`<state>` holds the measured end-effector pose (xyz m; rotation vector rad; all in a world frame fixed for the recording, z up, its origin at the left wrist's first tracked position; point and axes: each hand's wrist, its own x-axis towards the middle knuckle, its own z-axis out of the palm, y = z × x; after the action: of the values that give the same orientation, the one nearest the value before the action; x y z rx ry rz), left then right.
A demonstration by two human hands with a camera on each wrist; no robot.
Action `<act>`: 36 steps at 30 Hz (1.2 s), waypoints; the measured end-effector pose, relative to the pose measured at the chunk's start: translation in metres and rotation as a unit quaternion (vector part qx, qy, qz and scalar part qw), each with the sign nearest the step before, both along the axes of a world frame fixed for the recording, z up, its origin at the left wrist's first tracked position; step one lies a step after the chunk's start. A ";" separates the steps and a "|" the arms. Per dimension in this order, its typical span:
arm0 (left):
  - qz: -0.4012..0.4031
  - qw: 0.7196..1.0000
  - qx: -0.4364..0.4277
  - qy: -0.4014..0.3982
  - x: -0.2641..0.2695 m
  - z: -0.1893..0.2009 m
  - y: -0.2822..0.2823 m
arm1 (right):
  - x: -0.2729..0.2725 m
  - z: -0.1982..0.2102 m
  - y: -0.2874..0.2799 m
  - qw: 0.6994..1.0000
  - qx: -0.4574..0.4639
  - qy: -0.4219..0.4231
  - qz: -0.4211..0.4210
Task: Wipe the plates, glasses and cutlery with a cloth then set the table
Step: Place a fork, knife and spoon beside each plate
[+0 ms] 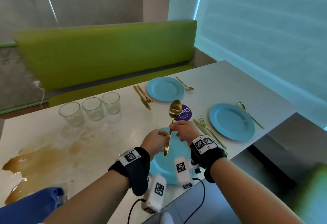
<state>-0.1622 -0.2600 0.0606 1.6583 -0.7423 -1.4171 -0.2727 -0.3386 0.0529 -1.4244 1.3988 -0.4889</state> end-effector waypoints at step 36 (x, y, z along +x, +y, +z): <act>-0.006 0.989 0.101 -0.106 -0.017 -0.035 -0.028 | -0.090 -0.087 -0.076 0.932 0.031 0.352 0.080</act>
<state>-0.1792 -0.2884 0.0251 1.9867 -0.7463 -1.3753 -0.3625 -0.4142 -0.0340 -1.7299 1.8052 0.2061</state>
